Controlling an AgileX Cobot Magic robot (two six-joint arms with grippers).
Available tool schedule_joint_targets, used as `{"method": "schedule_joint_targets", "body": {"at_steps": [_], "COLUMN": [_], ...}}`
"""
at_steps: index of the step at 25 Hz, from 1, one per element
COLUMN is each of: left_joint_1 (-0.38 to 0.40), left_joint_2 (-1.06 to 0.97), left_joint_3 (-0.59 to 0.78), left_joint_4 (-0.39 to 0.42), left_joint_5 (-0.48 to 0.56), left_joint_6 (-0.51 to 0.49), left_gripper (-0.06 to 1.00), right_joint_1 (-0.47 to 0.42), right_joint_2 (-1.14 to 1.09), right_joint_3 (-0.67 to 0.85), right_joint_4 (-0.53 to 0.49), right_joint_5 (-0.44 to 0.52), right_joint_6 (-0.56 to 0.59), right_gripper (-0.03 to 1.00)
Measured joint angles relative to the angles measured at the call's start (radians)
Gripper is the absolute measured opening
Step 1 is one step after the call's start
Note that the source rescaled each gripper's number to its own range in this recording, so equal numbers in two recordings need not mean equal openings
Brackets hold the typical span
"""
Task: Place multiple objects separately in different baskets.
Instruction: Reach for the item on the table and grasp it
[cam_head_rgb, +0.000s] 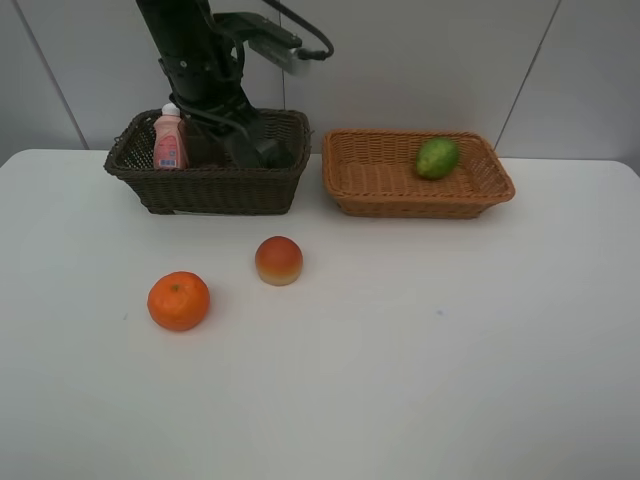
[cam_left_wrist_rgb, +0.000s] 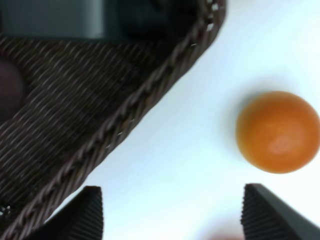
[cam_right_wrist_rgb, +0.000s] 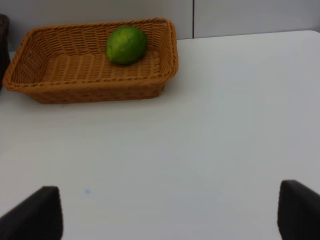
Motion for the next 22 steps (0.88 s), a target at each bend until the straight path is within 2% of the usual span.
{"method": "schedule_joint_targets", "body": {"at_steps": [3,6,22], "left_joint_1": [-0.017,-0.033,-0.081], "left_joint_2": [0.000,0.000,0.000], "left_joint_3": [0.000,0.000,0.000], "left_joint_4": [-0.030,-0.064,-0.091], "left_joint_5": [0.000,0.000,0.028], "left_joint_6": [0.047,0.080,0.092], "left_gripper": [0.91,0.98,0.99], "right_joint_1": [0.000,0.000,0.000], "right_joint_2": [0.000,0.000,0.000], "right_joint_3": [0.000,0.000,0.000], "right_joint_4": [0.000,0.000,0.000], "right_joint_5": [0.000,0.000,0.000], "right_joint_6": [0.000,0.000,0.000], "right_gripper": [1.00,1.00,1.00]}}
